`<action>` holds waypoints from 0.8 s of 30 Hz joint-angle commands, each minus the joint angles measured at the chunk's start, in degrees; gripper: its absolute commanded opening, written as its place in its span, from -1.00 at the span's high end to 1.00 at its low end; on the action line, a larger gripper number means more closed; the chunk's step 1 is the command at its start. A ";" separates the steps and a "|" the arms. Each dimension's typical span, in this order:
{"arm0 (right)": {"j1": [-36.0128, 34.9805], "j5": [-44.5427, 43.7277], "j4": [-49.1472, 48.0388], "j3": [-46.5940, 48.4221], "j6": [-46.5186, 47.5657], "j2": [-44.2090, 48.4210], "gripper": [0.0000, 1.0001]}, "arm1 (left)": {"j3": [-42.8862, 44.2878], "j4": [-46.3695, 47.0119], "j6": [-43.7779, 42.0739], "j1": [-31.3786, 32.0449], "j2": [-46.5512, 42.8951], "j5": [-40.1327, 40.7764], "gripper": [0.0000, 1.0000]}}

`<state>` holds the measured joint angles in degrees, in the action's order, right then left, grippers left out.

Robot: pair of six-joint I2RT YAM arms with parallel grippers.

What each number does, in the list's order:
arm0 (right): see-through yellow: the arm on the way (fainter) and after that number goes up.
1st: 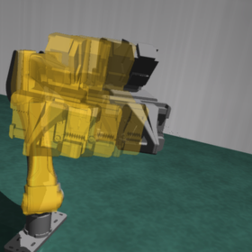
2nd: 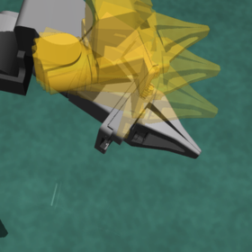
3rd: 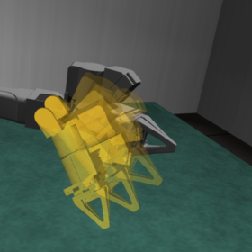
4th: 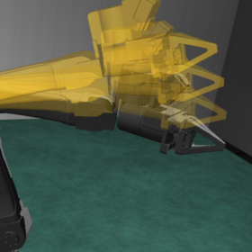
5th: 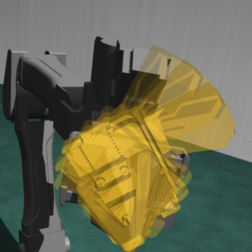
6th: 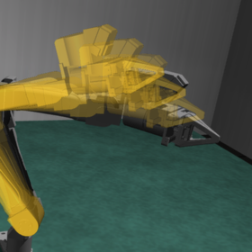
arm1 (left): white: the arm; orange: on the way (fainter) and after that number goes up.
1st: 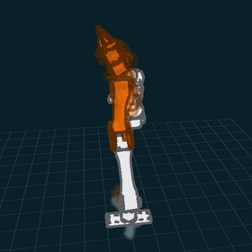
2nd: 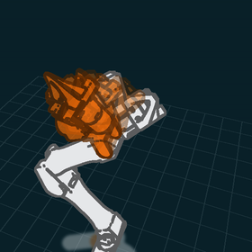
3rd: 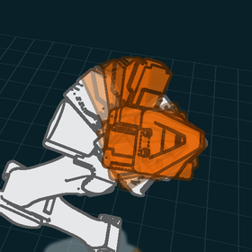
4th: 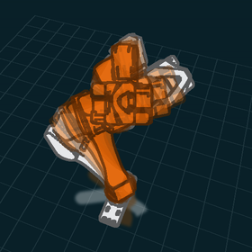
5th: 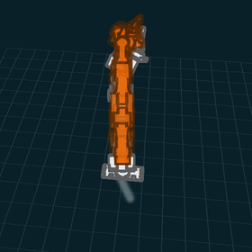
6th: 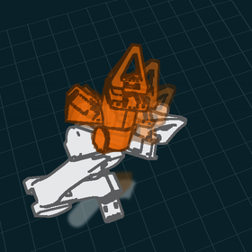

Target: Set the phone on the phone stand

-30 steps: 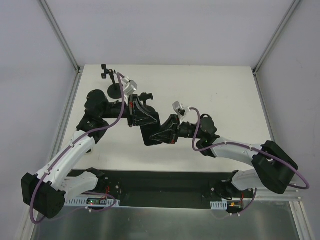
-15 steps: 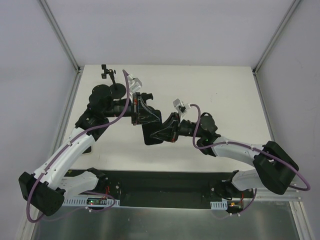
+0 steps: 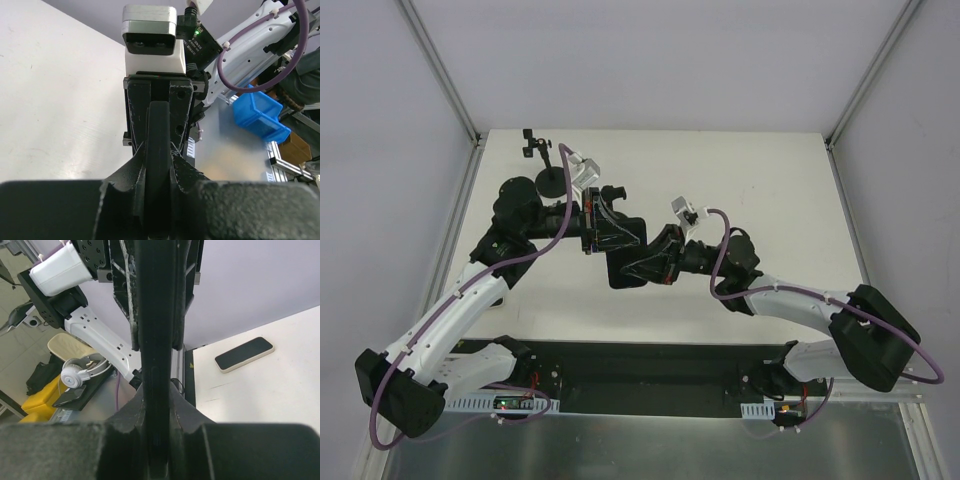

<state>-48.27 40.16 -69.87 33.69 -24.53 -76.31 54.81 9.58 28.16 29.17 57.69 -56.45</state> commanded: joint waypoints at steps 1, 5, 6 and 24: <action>0.64 -4.74 -7.39 1.64 -2.01 0.73 0.99 | 0.48 5.44 4.00 1.07 -1.97 -6.31 0.84; -1.12 -3.25 -1.62 4.62 0.09 0.64 0.99 | 0.83 6.50 4.18 1.07 -2.50 -6.04 0.64; -1.30 -3.34 -0.37 5.06 1.67 0.81 0.99 | 0.92 6.50 3.83 1.15 -2.67 -5.70 0.93; 1.95 -53.86 76.00 33.44 13.11 1.44 -0.93 | 23.59 -37.53 -16.56 0.89 -4.16 69.33 1.00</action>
<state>-46.48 -0.82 -11.86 58.98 -13.23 -70.81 74.70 -24.38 15.27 30.28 55.22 -10.07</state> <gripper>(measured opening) 0.965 0.111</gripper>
